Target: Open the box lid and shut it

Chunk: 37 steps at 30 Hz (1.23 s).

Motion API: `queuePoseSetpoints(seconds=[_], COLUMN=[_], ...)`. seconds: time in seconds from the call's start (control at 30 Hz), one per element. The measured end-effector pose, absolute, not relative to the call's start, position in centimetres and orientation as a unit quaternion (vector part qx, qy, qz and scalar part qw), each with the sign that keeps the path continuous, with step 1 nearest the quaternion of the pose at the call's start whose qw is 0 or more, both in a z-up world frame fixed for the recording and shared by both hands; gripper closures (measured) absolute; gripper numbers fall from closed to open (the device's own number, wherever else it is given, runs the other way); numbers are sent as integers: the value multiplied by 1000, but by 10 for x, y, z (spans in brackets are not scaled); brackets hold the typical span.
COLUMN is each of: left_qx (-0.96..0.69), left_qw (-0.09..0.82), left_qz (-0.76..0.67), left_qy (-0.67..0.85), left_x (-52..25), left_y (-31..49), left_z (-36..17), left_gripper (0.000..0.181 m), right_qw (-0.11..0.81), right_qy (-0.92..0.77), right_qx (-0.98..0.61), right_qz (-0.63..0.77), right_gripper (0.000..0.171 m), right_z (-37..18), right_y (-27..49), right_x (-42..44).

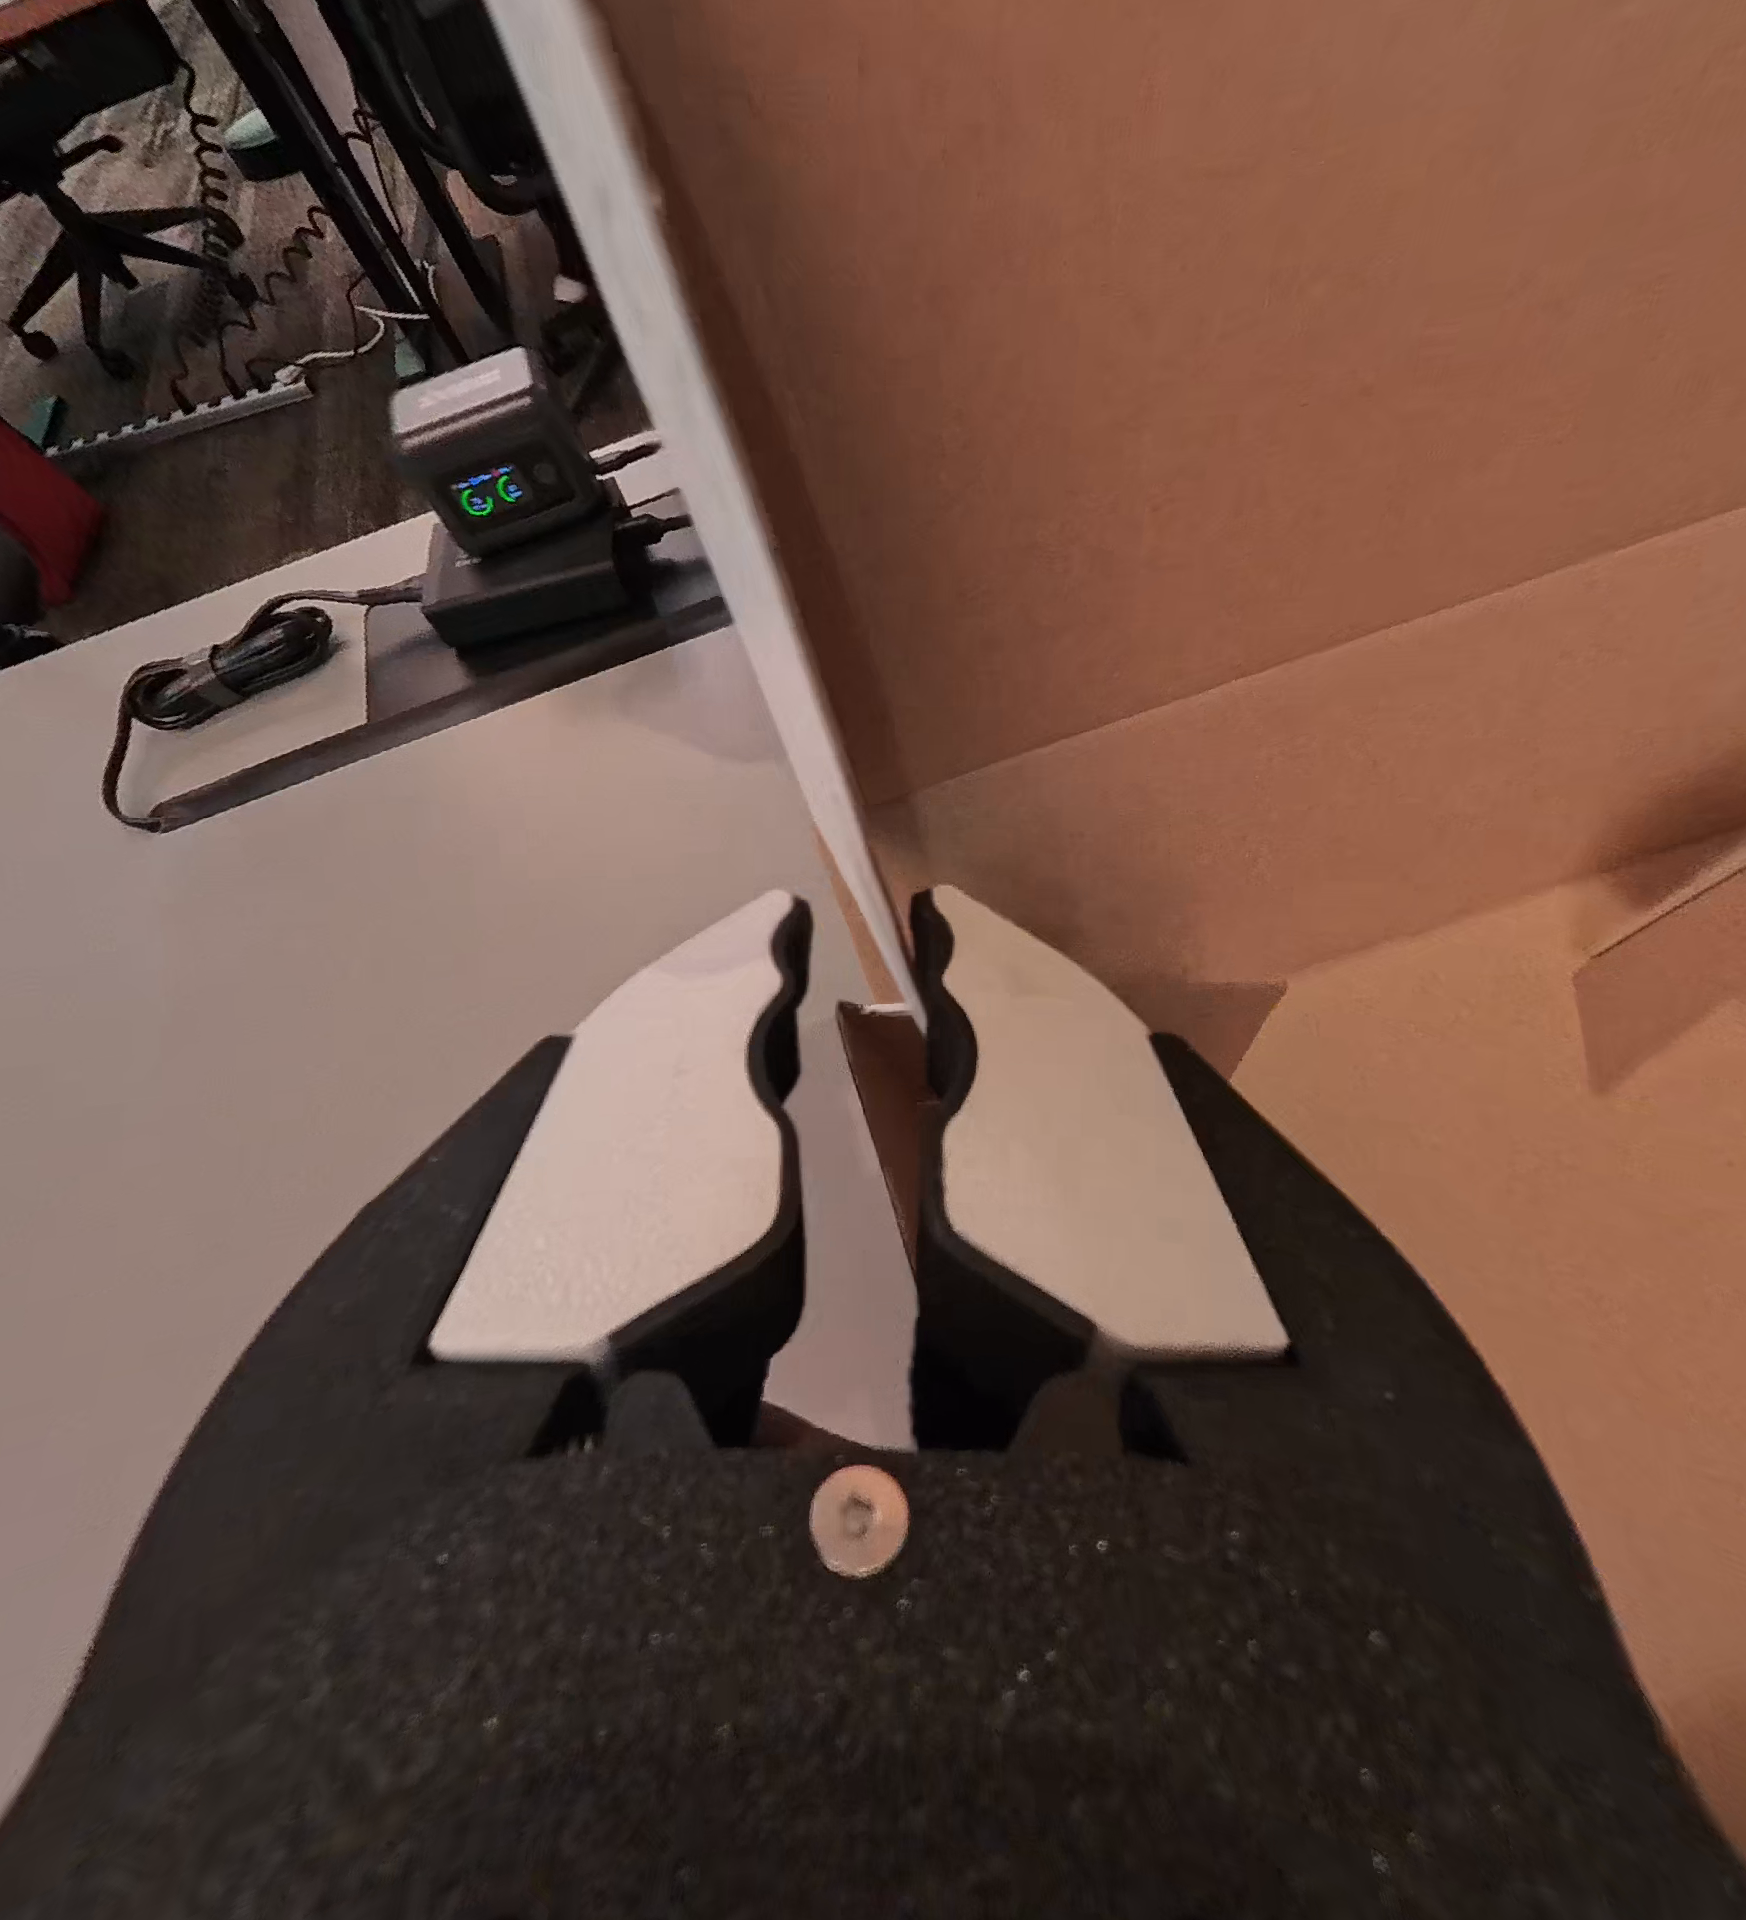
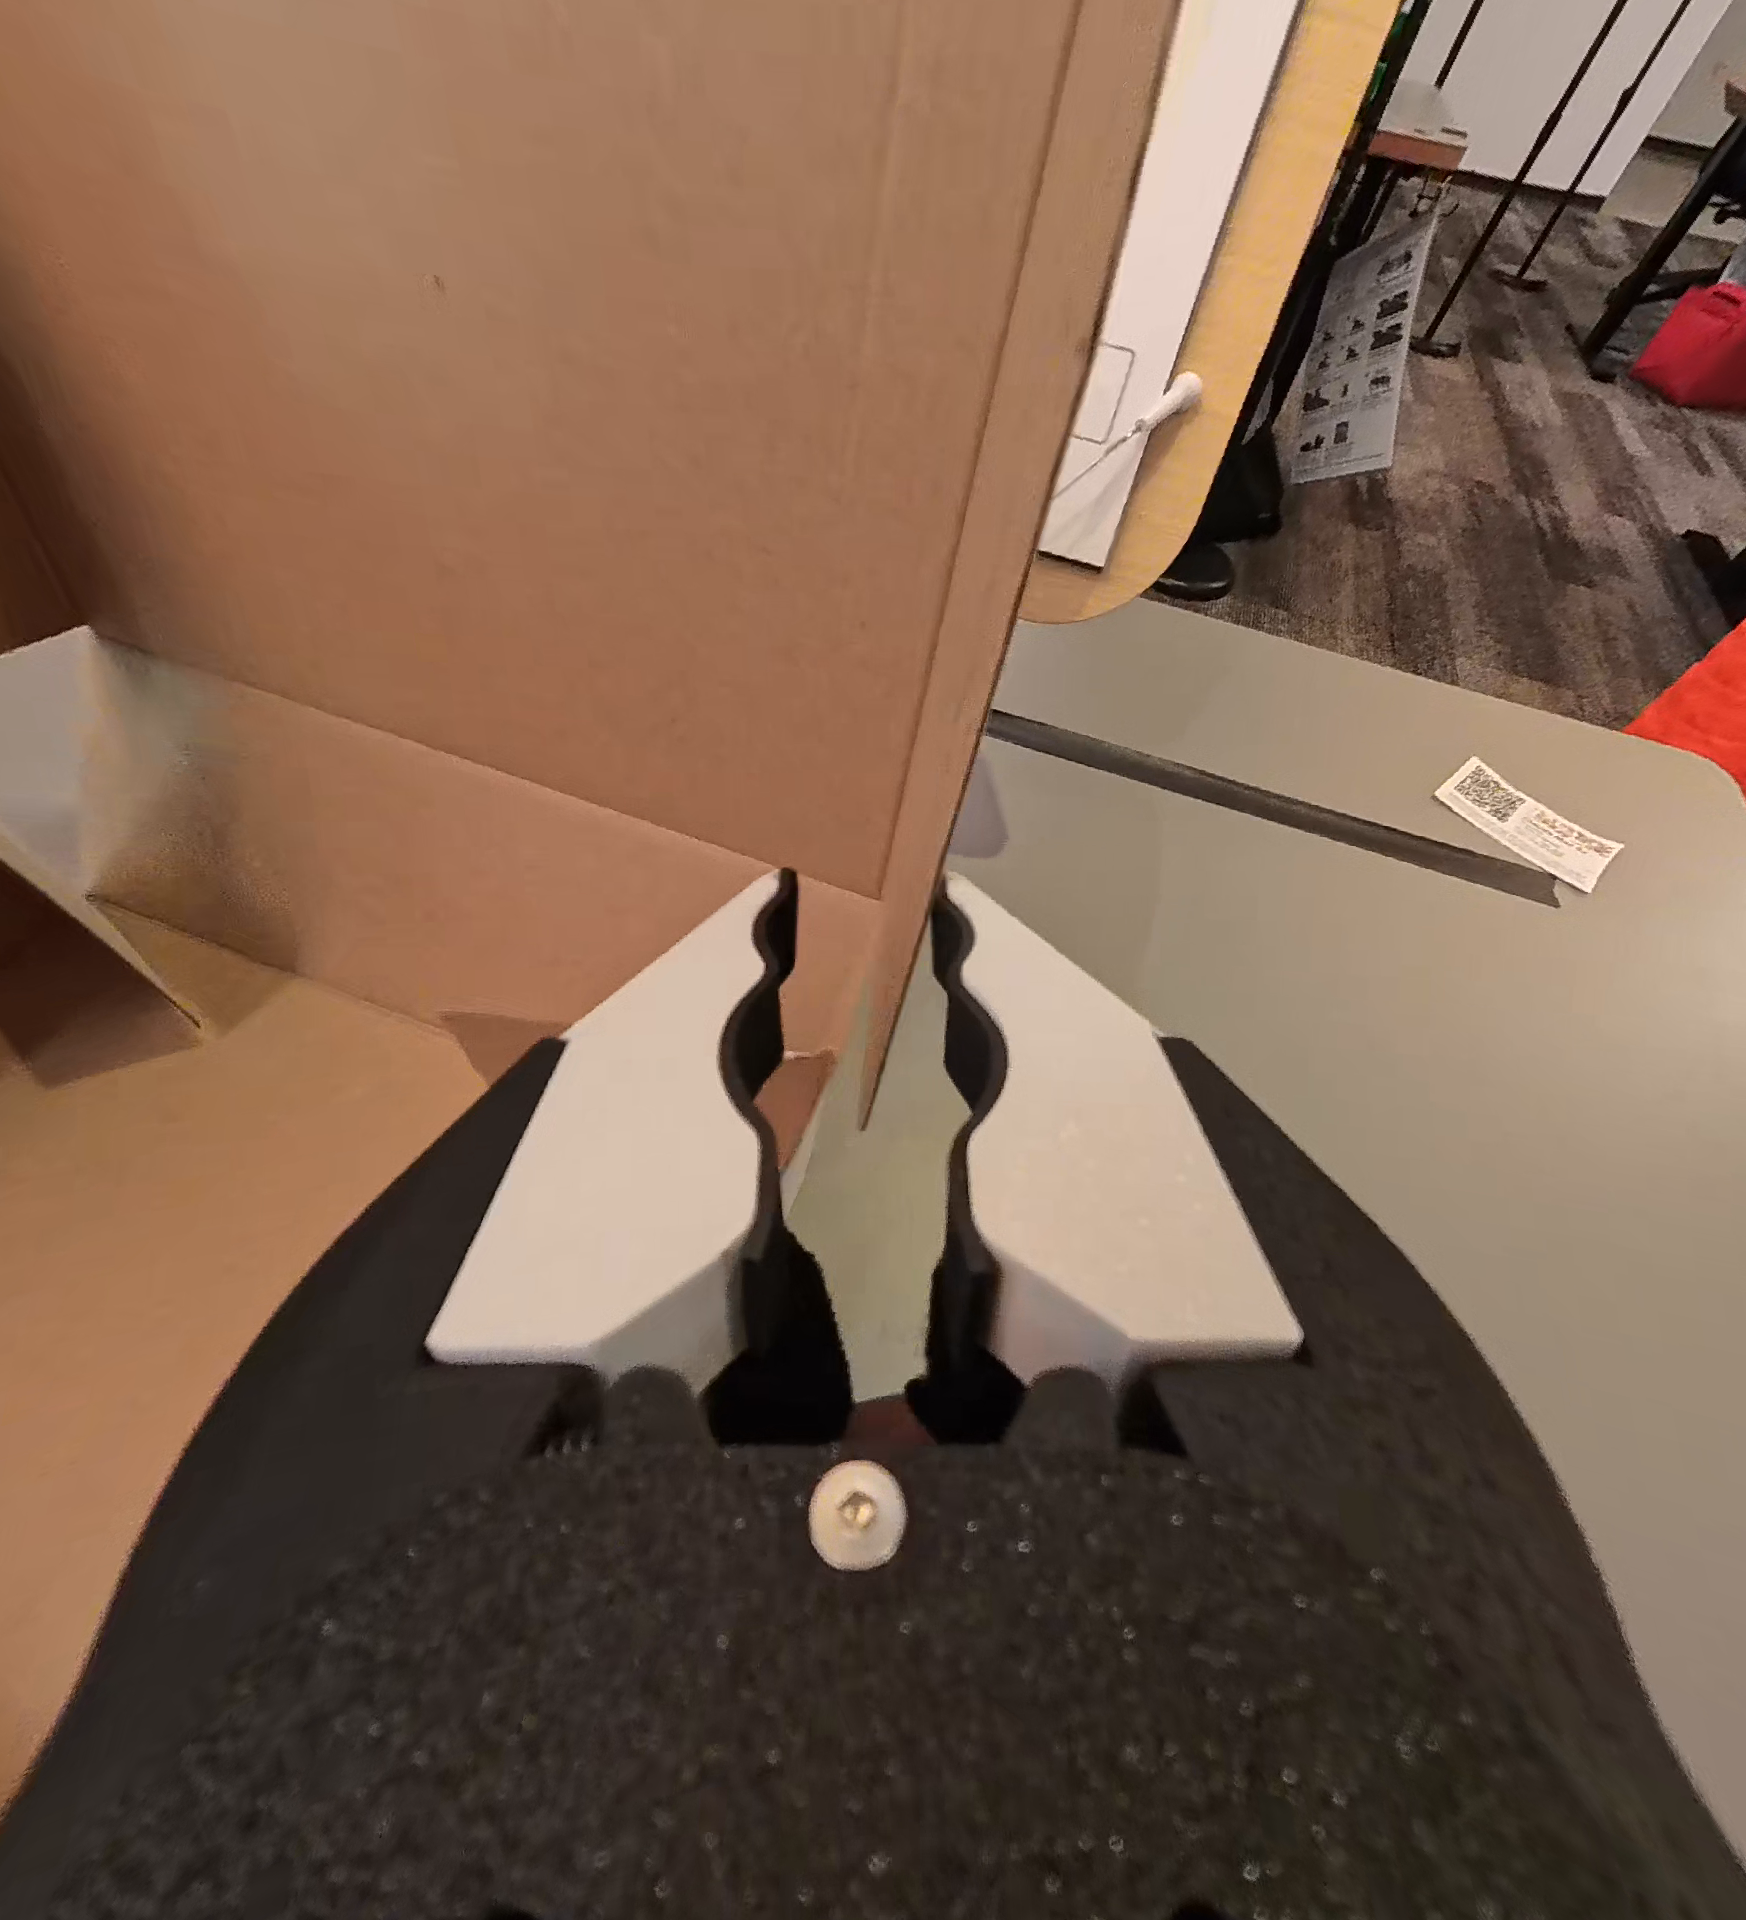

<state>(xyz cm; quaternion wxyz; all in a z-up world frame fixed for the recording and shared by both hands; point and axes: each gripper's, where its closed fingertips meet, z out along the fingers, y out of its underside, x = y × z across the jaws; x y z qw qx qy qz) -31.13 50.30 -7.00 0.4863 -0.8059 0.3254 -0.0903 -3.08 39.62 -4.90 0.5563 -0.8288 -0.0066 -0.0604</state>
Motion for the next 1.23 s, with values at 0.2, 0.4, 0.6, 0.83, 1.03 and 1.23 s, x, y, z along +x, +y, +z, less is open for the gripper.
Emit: queuePoseSetpoints(seconds=[0.2,0.4,0.6,0.83,1.03,1.23], left_qx=[-806,-793,-771,-766,-723,-736], left_qw=[486,496,507,492,567,546], left_qz=[-116,-143,-213,-307,-313,-306], left_qy=[318,323,321,276,239,260], left_x=[-313,-329,-378,-433,-450,-439], left_y=[497,466,378,263,232,235], left_z=[-65,-51,-55,-104,-97,-117], left_gripper=[154,153,153,142,138,141], right_qw=[566,575,620,649,702,701], right_qy=[2,-2,-16,60,22,25], right_qx=[-823,-817,-782,-706,-695,-698], right_qz=[-50,-44,56,277,153,146], right_gripper=[145,144,140,130,129,129], right_z=[-43,-38,-37,-63,-80,-89], right_y=[394,369,290,178,144,151], right_x=[-27,-23,-53,-103,-109,-103])
